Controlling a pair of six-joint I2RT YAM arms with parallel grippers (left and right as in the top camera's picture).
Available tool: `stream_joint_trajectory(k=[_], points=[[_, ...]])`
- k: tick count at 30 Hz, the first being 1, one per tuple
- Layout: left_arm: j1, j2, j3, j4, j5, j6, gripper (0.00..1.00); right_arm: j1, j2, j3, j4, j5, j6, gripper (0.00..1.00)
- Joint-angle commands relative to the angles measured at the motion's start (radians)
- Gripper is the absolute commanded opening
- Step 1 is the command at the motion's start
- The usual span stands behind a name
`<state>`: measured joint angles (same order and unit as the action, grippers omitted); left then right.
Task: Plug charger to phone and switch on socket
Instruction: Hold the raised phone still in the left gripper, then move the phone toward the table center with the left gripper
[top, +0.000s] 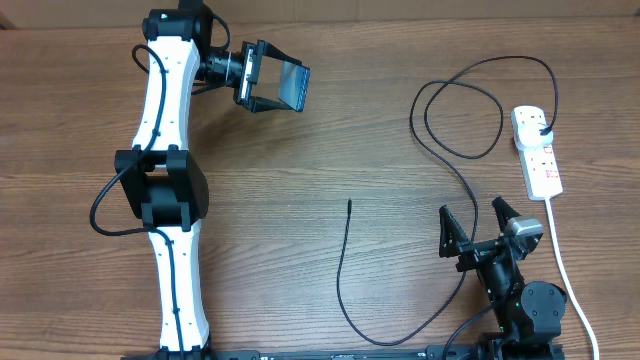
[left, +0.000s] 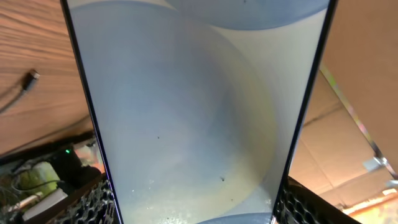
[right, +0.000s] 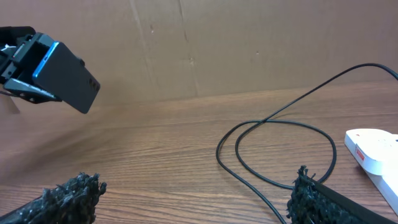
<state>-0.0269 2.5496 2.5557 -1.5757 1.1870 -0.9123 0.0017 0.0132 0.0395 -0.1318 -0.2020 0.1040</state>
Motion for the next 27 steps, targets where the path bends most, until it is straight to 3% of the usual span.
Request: stream_joint_trajectory(k=[1, 17, 27], points=[[-0.009, -0.006, 0.032, -0.003, -0.076, 0.024, 0.04, 0.003, -0.005, -0.005, 0.003, 0.011, -0.003, 1.0], [-0.088, -0.006, 0.032, -0.025, -0.312, 0.084, 0.04, 0.003, -0.005, -0.005, 0.003, 0.011, -0.003, 1.0], [-0.158, -0.006, 0.032, -0.051, -0.323, 0.158, 0.04, 0.003, -0.005, -0.005, 0.003, 0.01, -0.003, 1.0]])
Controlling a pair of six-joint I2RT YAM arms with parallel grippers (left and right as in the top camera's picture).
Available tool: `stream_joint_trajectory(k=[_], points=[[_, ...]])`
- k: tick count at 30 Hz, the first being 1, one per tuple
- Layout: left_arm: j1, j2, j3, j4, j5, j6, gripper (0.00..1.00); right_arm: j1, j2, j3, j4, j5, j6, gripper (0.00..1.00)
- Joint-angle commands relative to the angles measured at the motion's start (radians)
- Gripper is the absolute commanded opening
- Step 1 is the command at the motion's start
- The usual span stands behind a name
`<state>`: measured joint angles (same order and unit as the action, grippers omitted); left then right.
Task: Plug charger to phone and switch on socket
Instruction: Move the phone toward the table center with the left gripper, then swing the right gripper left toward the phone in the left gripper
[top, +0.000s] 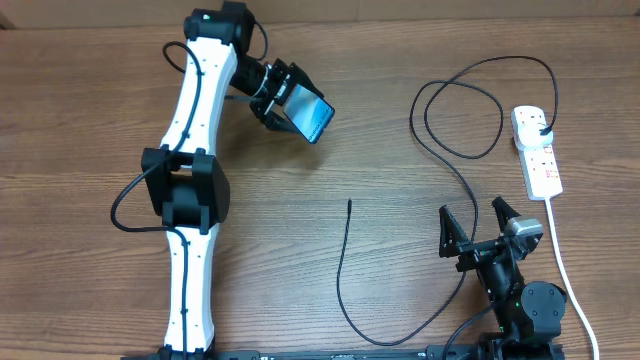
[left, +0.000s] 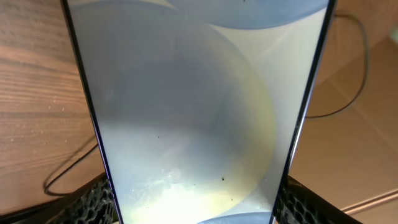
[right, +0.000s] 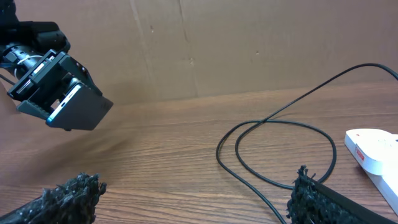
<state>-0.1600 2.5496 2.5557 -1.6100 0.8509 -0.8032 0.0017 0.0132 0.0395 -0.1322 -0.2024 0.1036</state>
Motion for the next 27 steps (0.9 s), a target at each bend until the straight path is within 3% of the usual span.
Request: stream_joint_trajectory(k=[1, 12, 15, 22, 27], points=[[-0.029, -0.006, 0.032, -0.018, 0.013, 0.049, 0.04, 0.003, -0.005, -0.005, 0.003, 0.011, -0.003, 1.0], [-0.04, -0.006, 0.032, -0.067, 0.012, 0.049, 0.04, 0.003, -0.005, -0.005, 0.034, 0.02, 0.002, 1.0], [-0.04, -0.006, 0.032, -0.066, 0.004, 0.049, 0.04, 0.003, -0.005, 0.013, 0.045, 0.019, 0.061, 1.0], [-0.04, -0.006, 0.032, -0.066, -0.013, 0.048, 0.04, 0.003, 0.027, 0.159, 0.005, 0.019, 0.082, 1.0], [-0.042, -0.006, 0.032, -0.066, -0.015, 0.048, 0.04, 0.003, 0.18, 0.311, -0.064, 0.002, 0.079, 1.0]])
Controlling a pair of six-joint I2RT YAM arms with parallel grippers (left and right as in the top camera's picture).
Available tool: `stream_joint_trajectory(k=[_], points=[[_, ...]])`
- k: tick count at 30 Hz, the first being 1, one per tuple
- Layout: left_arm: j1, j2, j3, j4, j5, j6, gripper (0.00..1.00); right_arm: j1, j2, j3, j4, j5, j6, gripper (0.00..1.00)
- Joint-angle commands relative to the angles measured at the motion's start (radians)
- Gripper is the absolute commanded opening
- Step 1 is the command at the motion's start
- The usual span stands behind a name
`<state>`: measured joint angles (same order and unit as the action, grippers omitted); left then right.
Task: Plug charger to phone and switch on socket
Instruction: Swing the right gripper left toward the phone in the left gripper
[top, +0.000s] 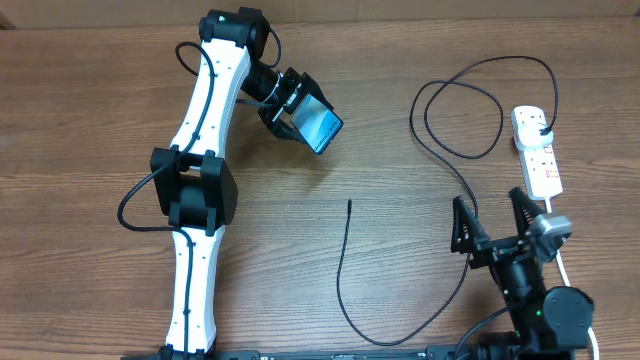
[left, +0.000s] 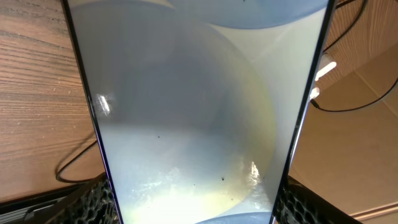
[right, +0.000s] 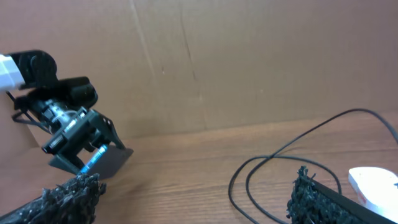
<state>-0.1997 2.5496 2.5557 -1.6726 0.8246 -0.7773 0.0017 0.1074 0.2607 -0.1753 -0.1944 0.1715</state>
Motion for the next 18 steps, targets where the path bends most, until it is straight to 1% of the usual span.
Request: stream_joint_trajectory(k=[1, 5, 8, 11, 13, 15, 18], points=[[-0.003, -0.006, 0.032, -0.004, 0.01, 0.023, 0.04, 0.003, 0.154, 0.137, -0.038, -0.037, 0.011, 1.0], [-0.003, -0.006, 0.032, -0.004, 0.01, 0.023, 0.04, 0.003, 0.395, 0.291, -0.092, -0.188, 0.011, 1.0], [-0.003, -0.006, 0.032, -0.004, 0.01, 0.022, 0.04, 0.003, 0.592, 0.407, -0.13, -0.355, 0.012, 1.0], [-0.003, -0.006, 0.032, -0.003, 0.008, 0.022, 0.04, 0.003, 0.762, 0.476, -0.119, -0.55, 0.012, 1.0], [-0.003, -0.006, 0.032, -0.003, -0.008, 0.01, 0.05, 0.004, 0.88, 0.494, -0.062, -0.711, 0.019, 1.0], [-0.003, -0.006, 0.032, -0.003, -0.05, -0.021, 0.04, 0.004, 0.967, 0.494, 0.013, -0.822, 0.059, 1.0], [-0.003, -0.006, 0.032, -0.003, -0.152, -0.085, 0.04, 0.004, 1.101, 0.494, 0.101, -0.903, 0.17, 1.0]])
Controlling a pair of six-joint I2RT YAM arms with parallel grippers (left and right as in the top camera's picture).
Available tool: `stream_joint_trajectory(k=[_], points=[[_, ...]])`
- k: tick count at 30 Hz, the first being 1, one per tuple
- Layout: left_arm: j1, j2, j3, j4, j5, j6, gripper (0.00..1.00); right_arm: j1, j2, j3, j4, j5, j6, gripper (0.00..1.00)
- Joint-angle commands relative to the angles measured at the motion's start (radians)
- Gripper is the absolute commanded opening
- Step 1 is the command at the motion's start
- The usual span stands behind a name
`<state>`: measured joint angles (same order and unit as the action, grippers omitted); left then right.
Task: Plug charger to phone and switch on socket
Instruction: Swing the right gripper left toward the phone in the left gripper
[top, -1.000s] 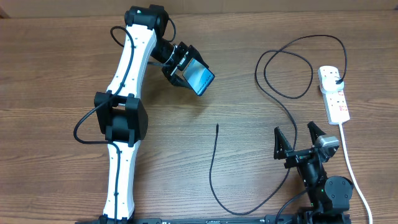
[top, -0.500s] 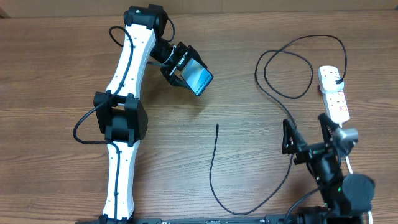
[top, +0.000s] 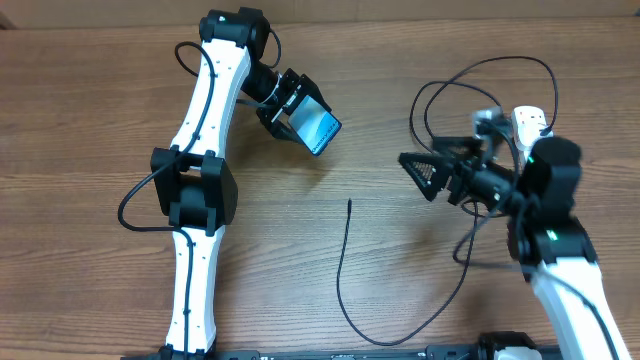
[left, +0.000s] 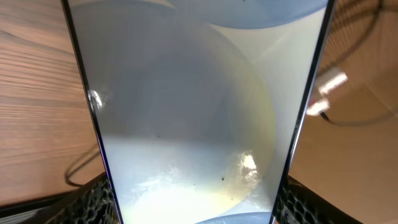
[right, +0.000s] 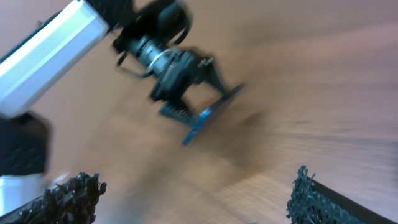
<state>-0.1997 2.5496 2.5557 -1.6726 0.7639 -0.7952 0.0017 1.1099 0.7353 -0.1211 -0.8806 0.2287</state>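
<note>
A phone (top: 316, 128) with a blue-edged, reflective screen hangs tilted above the table's back middle, and my left gripper (top: 297, 113) is shut on it. In the left wrist view the phone (left: 193, 106) fills the frame between the fingers (left: 93, 199). The black charger cable (top: 340, 270) lies on the wood, its free plug end (top: 349, 203) at mid-table. My right gripper (top: 425, 173) is open and empty, raised at mid-right and pointing left toward the phone (right: 208, 112). The white socket strip (top: 527, 118) shows partly behind the right arm.
The cable's upper loops (top: 470, 100) curl at the back right, running to the socket strip. The left arm's white links (top: 195, 150) stretch along the table's left side. A brown cardboard wall (top: 420, 8) borders the far edge of the wooden table (top: 80, 250).
My right arm has left the front right edge and now reaches over the mid-right of the table, gripper still open, facing the phone. The left gripper and phone have barely moved.
My left gripper held the phone at the far back left of centre, then further right and lower, settling near the back middle. The right arm stayed open at the front right edge, shifted slightly right, and is now raised over the cable loops.
</note>
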Motion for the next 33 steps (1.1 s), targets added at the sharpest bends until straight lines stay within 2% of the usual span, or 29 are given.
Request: stream_joint_trajectory(k=[1, 9, 16, 24, 33], points=[[-0.003, -0.006, 0.032, -0.003, -0.114, -0.081, 0.04, 0.004, 0.132, 0.019, 0.064, -0.217, 0.146, 1.0], [-0.005, -0.006, 0.032, -0.004, -0.252, -0.145, 0.04, 0.004, 0.349, 0.019, 0.166, -0.212, 0.405, 1.0], [-0.037, -0.006, 0.032, -0.003, -0.346, -0.282, 0.04, 0.019, 0.436, 0.019, 0.168, -0.149, 0.43, 1.0], [-0.112, -0.006, 0.032, -0.002, -0.39, -0.473, 0.04, 0.117, 0.441, 0.019, 0.135, 0.094, 0.487, 1.0], [-0.181, -0.006, 0.032, 0.009, -0.37, -0.55, 0.04, 0.161, 0.441, 0.019, 0.146, 0.135, 0.51, 1.0]])
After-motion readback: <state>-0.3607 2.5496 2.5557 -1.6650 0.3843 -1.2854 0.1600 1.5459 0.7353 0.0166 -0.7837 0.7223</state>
